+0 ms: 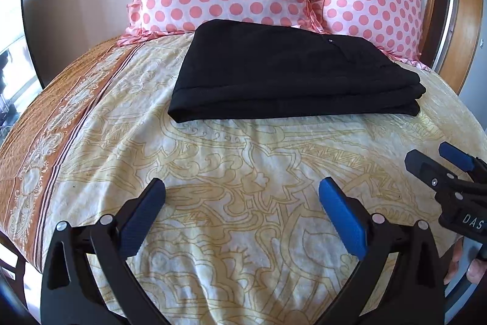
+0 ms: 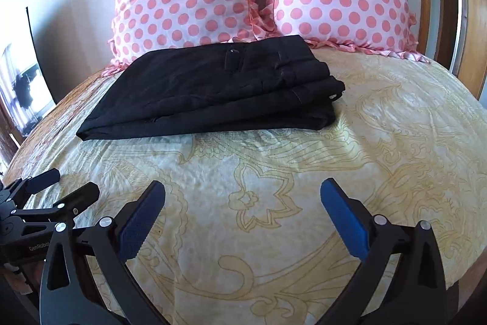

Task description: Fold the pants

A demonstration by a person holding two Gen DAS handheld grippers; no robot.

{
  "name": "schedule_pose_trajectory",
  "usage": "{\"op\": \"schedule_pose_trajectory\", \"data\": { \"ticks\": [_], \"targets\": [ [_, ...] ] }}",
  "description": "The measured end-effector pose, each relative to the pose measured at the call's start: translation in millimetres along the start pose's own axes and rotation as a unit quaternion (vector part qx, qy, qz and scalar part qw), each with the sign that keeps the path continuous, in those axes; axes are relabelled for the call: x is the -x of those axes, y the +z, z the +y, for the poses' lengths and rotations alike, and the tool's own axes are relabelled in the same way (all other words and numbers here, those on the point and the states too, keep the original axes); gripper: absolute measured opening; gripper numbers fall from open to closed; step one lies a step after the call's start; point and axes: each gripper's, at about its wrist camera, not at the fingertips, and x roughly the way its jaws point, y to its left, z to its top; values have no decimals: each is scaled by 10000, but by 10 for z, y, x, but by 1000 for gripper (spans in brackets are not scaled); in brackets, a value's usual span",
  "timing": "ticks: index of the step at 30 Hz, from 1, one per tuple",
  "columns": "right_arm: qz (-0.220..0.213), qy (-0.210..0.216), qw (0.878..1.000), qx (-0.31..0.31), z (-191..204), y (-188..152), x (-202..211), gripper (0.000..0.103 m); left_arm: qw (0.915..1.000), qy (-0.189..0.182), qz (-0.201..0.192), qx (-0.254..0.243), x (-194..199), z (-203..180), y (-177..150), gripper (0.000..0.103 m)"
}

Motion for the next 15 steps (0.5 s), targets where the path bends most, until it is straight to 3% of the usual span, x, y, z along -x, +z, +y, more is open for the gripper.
{"op": "schedule_pose_trajectory", "data": {
  "ticks": [5, 9, 15],
  "targets": [
    [94, -11, 9999, 75, 57, -37, -62, 102, 9998, 99, -49, -174, -31, -34, -11, 101],
    [23, -319, 9983, 483, 177, -103, -78, 102, 9998, 107, -68, -152, -29, -31, -20, 101],
    [181, -308, 9987, 370, 161, -75, -83, 102, 9998, 161, -70, -97, -32, -33, -30, 101]
  ]
}}
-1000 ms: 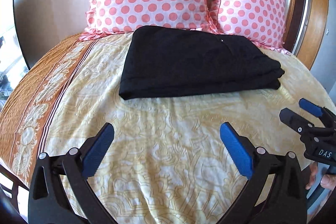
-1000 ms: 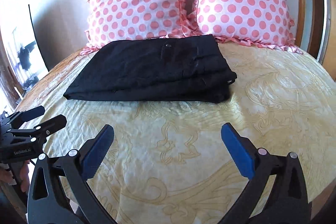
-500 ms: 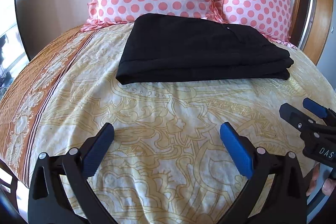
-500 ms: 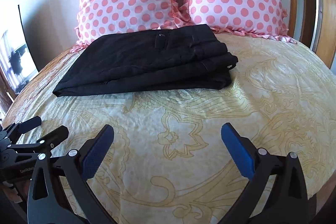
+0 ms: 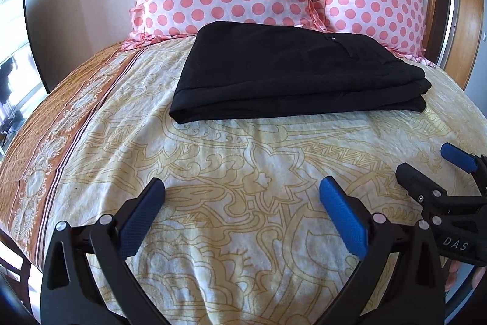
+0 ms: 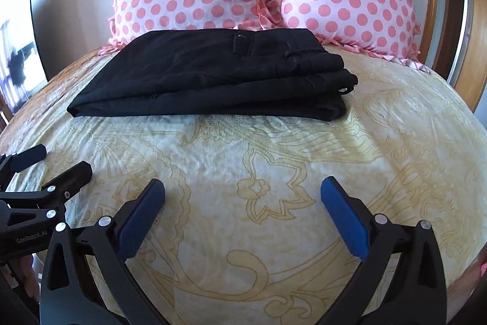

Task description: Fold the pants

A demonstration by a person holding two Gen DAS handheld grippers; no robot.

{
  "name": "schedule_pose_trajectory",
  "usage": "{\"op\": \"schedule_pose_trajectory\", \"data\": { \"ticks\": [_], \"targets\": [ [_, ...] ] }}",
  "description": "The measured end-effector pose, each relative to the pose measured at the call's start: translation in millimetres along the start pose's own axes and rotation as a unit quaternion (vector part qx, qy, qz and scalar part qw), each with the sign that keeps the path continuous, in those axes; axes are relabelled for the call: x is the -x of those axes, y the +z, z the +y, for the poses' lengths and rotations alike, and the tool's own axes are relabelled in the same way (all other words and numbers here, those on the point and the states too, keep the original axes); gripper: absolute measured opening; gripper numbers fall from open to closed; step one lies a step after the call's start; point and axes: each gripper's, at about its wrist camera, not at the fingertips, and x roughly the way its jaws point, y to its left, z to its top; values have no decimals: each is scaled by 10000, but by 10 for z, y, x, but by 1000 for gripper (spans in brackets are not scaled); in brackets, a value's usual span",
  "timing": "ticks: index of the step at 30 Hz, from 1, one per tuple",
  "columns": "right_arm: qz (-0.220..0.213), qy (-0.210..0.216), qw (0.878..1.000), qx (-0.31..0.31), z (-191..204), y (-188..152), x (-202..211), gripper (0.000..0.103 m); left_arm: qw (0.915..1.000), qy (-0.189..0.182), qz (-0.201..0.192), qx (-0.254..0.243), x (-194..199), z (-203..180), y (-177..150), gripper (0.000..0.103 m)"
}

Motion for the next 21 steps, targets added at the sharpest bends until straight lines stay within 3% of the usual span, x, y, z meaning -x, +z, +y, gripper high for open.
{"op": "schedule_pose_trajectory", "data": {
  "ticks": [21],
  "targets": [
    [-81, 14, 10000, 0, -9, -8, 5, 102, 10000, -30, -78, -7, 10, -20, -6, 101]
  ]
}}
